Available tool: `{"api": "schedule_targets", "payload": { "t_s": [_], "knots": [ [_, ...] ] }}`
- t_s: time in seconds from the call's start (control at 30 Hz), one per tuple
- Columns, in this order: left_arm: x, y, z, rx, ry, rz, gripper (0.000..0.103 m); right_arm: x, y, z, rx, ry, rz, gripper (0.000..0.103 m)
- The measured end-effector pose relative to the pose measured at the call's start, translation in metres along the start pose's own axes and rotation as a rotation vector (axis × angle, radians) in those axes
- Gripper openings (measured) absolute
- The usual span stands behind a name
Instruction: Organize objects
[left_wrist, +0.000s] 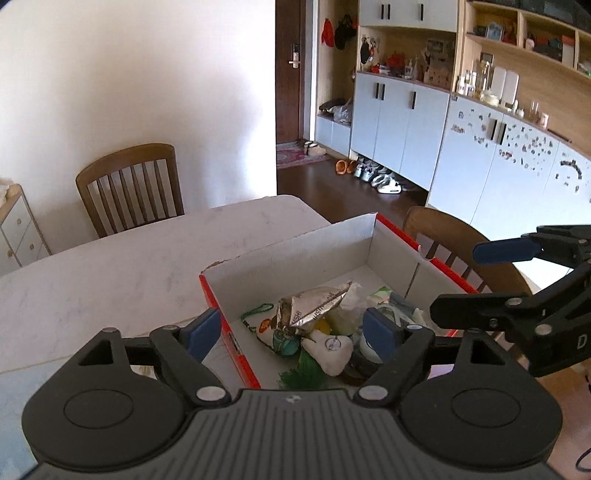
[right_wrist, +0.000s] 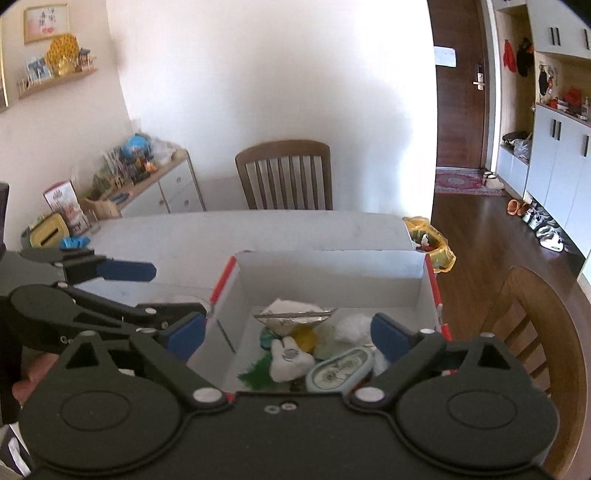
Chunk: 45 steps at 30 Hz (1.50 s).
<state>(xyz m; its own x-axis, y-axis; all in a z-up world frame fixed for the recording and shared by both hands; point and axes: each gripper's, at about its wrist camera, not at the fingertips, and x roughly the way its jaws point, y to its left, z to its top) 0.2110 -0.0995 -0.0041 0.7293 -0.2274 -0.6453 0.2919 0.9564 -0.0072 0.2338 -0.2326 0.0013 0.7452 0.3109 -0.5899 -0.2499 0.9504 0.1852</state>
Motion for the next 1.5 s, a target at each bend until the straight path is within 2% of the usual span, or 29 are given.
{"api": "schedule_targets", "payload": {
  "t_s": [0.27, 0.33, 0.67, 0.83, 1.1, 1.5],
  "knots": [
    [-0.018, 0.010, -0.015, -0.032, -0.005, -0.019, 0.092, -0.014, 0.019, -0.013, 0.030, -0.056, -0.011, 0.102],
    [-0.021, 0.012, -0.019, -0.043, -0.009, -0.020, 0.103, -0.017, 0.021, -0.016, 0.044, -0.069, -0.013, 0.102],
    [-0.036, 0.014, -0.035, -0.059, -0.032, -0.043, 0.103, -0.031, 0.039, -0.039, 0.060, -0.116, -0.050, 0.102],
    [-0.044, 0.010, -0.040, -0.055, -0.059, -0.027, 0.103, -0.039, 0.044, -0.046, 0.074, -0.142, -0.074, 0.102],
    [-0.052, 0.005, -0.046, -0.064, -0.075, -0.033, 0.103, -0.042, 0.044, -0.052, 0.110, -0.150, -0.106, 0.102],
    [-0.054, 0.005, -0.051, -0.080, -0.057, -0.027, 0.103, -0.043, 0.047, -0.060, 0.133, -0.140, -0.136, 0.102]
  ]
}}
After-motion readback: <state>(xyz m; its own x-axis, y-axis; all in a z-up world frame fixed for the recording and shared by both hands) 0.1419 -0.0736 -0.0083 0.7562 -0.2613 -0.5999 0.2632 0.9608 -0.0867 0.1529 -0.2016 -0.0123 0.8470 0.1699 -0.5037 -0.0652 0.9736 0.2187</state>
